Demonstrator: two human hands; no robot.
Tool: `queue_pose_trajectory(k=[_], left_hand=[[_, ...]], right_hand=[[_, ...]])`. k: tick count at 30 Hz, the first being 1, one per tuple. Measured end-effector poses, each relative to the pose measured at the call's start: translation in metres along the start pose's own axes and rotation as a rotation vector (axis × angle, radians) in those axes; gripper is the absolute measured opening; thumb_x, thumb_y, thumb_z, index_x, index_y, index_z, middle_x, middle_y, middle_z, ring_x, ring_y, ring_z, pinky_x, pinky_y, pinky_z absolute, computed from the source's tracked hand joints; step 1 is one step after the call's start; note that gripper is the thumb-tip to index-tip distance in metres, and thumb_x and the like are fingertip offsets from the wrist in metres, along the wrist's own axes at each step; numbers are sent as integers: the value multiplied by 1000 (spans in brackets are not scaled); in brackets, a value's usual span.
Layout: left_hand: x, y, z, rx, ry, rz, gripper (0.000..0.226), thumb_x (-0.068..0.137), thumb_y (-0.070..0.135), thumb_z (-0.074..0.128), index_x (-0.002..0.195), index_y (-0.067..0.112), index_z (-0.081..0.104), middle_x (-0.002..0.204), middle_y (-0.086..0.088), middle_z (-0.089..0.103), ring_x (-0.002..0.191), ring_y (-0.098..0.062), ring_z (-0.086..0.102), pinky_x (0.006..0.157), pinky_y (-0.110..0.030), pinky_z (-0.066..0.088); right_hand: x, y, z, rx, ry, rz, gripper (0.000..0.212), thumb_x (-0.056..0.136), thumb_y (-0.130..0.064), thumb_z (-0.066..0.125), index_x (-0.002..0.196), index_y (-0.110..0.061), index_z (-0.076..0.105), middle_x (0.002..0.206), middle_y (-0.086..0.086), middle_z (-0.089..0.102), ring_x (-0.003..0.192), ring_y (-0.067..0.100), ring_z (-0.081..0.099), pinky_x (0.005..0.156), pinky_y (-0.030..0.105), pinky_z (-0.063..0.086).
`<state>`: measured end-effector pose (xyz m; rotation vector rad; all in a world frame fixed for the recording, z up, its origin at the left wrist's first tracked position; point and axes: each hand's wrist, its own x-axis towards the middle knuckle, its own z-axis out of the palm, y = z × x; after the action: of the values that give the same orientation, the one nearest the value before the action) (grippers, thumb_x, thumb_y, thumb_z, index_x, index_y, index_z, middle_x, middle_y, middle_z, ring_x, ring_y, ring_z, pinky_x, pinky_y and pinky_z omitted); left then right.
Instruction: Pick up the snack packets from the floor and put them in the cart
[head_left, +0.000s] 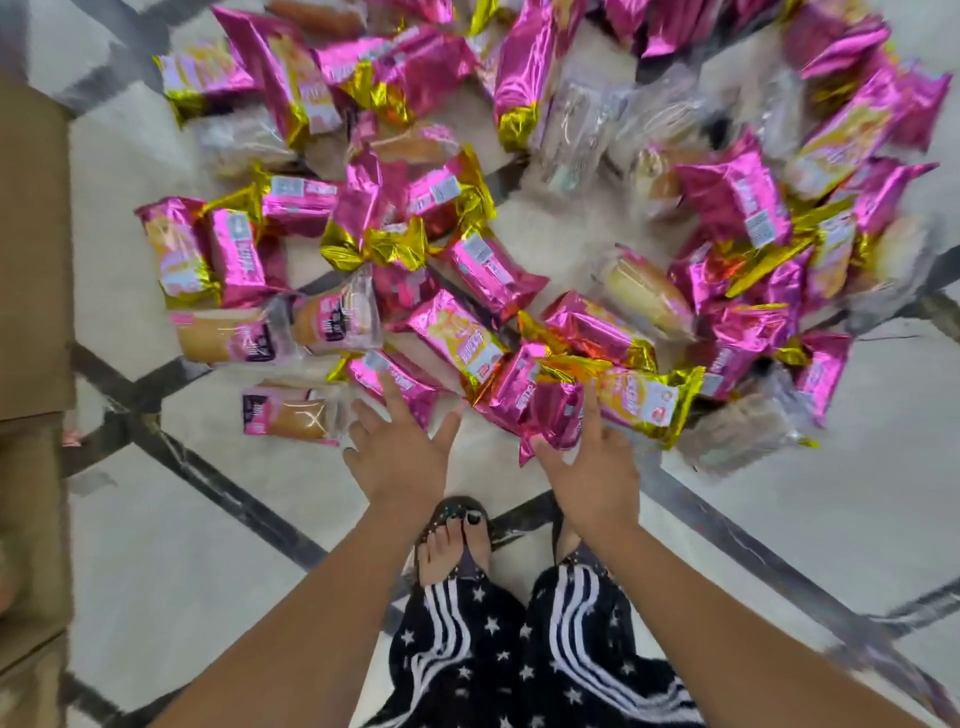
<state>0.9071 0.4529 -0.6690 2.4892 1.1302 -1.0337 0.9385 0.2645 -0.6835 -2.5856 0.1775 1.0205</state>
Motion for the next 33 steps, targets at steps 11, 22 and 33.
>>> queue_pose_trajectory(k=[11,22,33], left_hand=[[60,7,43,-272,168,-137,89,95,65,35,155,23,-15,158,-30,14,136,-47,35,101,-52,39],[-14,-9,12,-569,69,99,83,100,20,53,156,25,-8,149,-19,36,85,-22,55,72,-29,36],[-150,-3,-147,-453,129,264,95,96,19,58,145,49,-18,148,-22,28,108,-42,52,93,-50,47]], right_hand=[[24,-2,38,214,262,-91,91,89,-61,51,151,-42,-12,128,16,54,117,33,52,94,44,47],[-11,-18,-21,256,152,-92,88,91,-43,63,150,-50,-2,130,12,52,110,32,56,84,41,51],[-109,-80,-180,279,121,-110,92,85,-42,67,147,-57,0,84,8,57,73,23,56,67,36,52]])
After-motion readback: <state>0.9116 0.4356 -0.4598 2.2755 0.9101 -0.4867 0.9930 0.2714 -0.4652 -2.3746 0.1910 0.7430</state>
